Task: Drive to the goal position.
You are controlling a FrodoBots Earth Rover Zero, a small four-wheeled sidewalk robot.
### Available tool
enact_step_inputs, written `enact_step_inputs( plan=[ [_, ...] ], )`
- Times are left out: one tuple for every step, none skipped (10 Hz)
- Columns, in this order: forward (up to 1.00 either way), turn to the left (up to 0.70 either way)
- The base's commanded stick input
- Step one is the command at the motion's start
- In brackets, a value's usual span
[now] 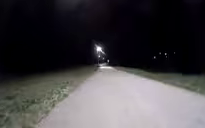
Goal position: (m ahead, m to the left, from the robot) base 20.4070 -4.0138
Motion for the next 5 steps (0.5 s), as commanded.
enact_step_inputs(
  plan=[
    [0.70, 0.00],
    [0.70, 0.00],
    [0.70, 0.00],
    [0.70, 0.00],
    [0.70, 0.00]
  ],
)
